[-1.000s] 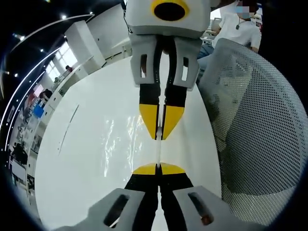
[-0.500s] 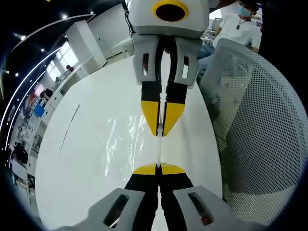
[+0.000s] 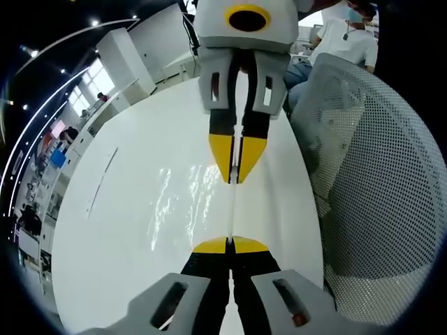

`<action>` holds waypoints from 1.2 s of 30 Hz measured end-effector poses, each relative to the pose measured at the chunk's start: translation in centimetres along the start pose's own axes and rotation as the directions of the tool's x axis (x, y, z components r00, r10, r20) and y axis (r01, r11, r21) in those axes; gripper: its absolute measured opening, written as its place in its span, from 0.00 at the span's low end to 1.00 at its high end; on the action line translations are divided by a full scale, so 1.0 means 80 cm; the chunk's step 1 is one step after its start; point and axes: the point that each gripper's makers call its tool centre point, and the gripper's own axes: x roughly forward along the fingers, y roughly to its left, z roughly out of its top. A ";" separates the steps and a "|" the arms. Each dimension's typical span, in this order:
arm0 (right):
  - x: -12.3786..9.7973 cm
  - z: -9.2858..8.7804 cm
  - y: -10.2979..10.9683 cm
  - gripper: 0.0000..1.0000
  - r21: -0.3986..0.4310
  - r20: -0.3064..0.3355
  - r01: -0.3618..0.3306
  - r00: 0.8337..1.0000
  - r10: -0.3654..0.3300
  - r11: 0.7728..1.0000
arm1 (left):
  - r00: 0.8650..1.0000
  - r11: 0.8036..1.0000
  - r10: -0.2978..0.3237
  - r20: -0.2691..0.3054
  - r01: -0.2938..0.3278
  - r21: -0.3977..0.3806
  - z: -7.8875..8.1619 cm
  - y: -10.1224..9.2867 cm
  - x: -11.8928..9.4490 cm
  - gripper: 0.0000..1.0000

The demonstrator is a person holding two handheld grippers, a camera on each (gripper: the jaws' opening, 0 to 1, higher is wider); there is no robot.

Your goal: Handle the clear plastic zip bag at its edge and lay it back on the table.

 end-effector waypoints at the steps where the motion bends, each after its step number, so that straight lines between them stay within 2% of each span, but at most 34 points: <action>1: 0.000 0.000 0.000 0.00 0.000 0.000 0.000 1.000 0.000 1.000 | 1.000 1.000 0.000 -0.001 0.000 -0.001 0.000 0.000 0.000 0.00; 36: -0.011 -0.025 -0.003 0.00 0.031 -0.028 0.025 0.999 -0.024 0.999 | 1.000 1.000 0.024 -0.014 -0.025 -0.018 -0.018 0.010 -0.011 0.00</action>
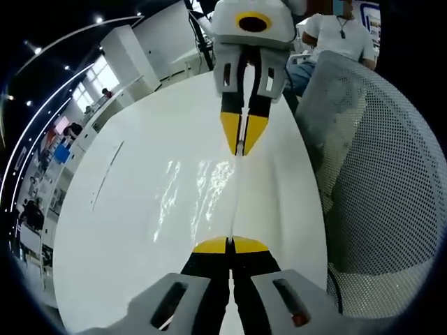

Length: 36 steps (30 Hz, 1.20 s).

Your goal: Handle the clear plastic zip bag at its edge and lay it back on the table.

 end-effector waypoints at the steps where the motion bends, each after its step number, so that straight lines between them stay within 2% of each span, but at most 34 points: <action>1: -0.001 -0.001 0.000 0.00 0.002 -0.001 0.001 1.000 -0.001 1.000 | 1.000 1.000 0.000 0.000 0.000 -0.002 -0.001 0.000 0.000 0.00; 36: -0.011 -0.021 0.002 0.00 0.030 -0.019 0.018 1.000 -0.017 0.999 | 1.000 1.000 0.012 -0.014 -0.012 -0.028 -0.015 0.001 -0.009 0.00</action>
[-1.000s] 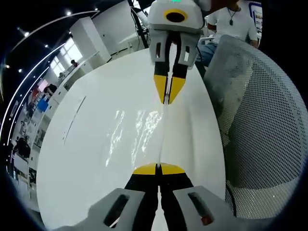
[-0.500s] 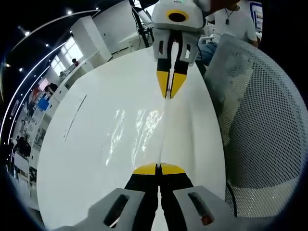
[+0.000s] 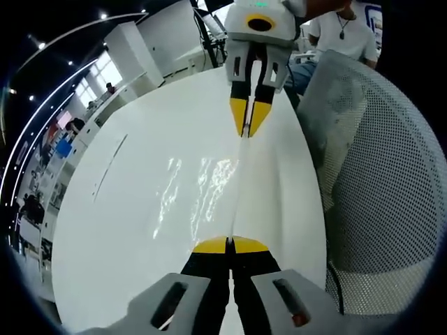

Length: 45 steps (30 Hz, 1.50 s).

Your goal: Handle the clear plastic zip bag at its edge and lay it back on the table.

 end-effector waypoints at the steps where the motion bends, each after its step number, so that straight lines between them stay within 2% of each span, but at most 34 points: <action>1: -0.002 0.002 0.000 0.00 0.006 0.012 0.000 1.000 0.000 1.000 | 1.000 1.000 -0.002 0.013 0.003 -0.011 0.002 0.000 -0.001 0.00; 16: -0.002 -0.002 0.008 0.02 0.006 -0.010 -0.022 1.000 0.022 1.000 | 1.000 0.999 0.011 0.003 -0.011 0.038 0.002 -0.005 0.003 0.00; 24: -0.015 0.029 0.009 0.09 0.003 0.044 -0.051 0.998 0.051 0.999 | 1.000 0.998 0.001 -0.007 0.000 0.059 0.002 -0.011 0.006 0.00; 29: -0.018 0.048 -0.004 0.08 0.007 0.080 -0.042 0.996 0.041 0.999 | 1.000 0.998 0.001 -0.005 -0.001 0.060 0.004 -0.011 0.006 0.00; 36: -0.004 0.051 -0.017 0.06 0.016 0.073 -0.025 0.997 0.024 1.000 | 1.000 0.998 0.002 -0.005 -0.001 0.065 0.006 -0.011 0.007 0.00; 45: 0.015 0.047 -0.006 0.05 0.036 0.065 -0.065 0.996 0.062 0.997 | 1.000 0.998 0.005 0.000 -0.005 0.058 0.008 -0.014 0.006 0.00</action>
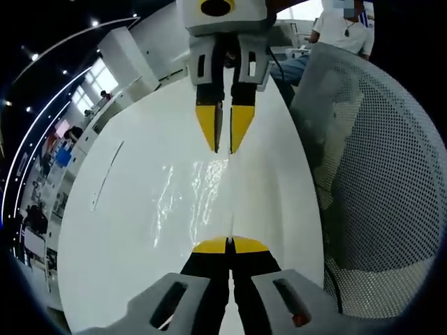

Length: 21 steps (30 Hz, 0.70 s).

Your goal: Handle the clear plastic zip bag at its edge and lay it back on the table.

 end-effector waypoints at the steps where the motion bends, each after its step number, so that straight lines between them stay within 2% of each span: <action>1: 0.000 0.000 0.000 0.05 0.000 0.000 -0.001 1.000 0.001 1.000 | 1.000 1.000 0.001 0.002 -0.001 0.000 0.001 0.000 0.000 0.00; 14: 0.015 -0.006 0.012 0.00 0.011 -0.020 -0.034 0.999 0.034 0.999 | 0.999 1.000 0.009 0.032 -0.009 -0.006 0.011 -0.001 -0.004 0.00; 16: 0.015 -0.007 0.013 0.00 0.011 -0.019 -0.034 0.999 0.034 0.999 | 0.998 0.999 0.014 0.054 -0.012 -0.033 0.014 0.001 -0.007 0.00; 21: 0.015 -0.005 0.013 0.00 0.015 -0.017 -0.033 0.999 0.033 0.999 | 0.996 1.000 0.023 0.081 -0.022 -0.015 0.020 0.000 -0.011 0.03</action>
